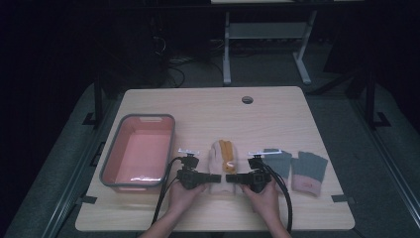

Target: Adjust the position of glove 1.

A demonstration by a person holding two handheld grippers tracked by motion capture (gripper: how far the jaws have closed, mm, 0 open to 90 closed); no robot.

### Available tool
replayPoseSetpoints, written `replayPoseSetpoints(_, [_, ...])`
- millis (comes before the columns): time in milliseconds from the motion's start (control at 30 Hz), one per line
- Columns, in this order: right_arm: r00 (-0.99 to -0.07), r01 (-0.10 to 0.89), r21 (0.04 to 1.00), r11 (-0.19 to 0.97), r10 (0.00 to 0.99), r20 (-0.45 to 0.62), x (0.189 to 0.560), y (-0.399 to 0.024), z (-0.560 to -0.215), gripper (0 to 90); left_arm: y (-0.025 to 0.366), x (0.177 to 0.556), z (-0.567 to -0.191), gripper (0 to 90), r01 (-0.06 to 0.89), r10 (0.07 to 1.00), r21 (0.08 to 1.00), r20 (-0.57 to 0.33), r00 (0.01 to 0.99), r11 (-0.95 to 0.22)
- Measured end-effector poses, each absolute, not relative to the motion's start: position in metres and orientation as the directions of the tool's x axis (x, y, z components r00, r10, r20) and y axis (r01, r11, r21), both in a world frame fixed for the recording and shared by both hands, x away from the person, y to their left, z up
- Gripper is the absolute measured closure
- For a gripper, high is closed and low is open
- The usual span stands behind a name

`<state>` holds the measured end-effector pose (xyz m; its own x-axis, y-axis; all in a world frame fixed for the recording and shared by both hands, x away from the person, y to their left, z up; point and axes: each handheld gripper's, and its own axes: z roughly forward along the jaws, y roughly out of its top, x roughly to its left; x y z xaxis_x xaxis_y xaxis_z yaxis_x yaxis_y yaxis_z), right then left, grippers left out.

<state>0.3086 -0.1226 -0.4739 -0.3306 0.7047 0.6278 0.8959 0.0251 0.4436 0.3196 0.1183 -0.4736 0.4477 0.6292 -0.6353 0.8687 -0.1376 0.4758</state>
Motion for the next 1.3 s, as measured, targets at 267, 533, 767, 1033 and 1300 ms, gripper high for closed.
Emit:
replayPoseSetpoints(267, [-0.323, 0.899, 0.436, 0.025, 0.711, 0.625, 0.31, -0.121, -0.474, 68.5, 0.115, 0.32, -0.474, 68.3, 0.866, 0.633, 0.481, -0.63, 0.451, -0.138])
replayPoseSetpoints(533, [-0.342, 0.893, 0.448, 0.04, 0.707, 0.618, 0.31, -0.121, -0.474, 73.4, 0.117, 0.322, -0.475, 68.3, 0.873, 0.622, 0.47, -0.647, 0.442, -0.131])
replayPoseSetpoints(767, [-0.357, 0.889, 0.455, 0.052, 0.701, 0.617, 0.311, -0.121, -0.471, 75.9, 0.118, 0.323, -0.474, 69.5, 0.878, 0.61, 0.465, -0.664, 0.433, -0.118])
replayPoseSetpoints(1033, [-0.354, 0.896, 0.441, 0.046, 0.673, 0.65, 0.313, -0.125, -0.469, 77.8, 0.12, 0.323, -0.47, 70.8, 0.876, 0.59, 0.473, -0.682, 0.433, -0.096])
replayPoseSetpoints(1300, [-0.368, 0.891, 0.451, 0.054, 0.667, 0.648, 0.31, -0.126, -0.464, 78.9, 0.119, 0.321, -0.466, 71.4, 0.862, 0.592, 0.494, -0.663, 0.459, -0.114])
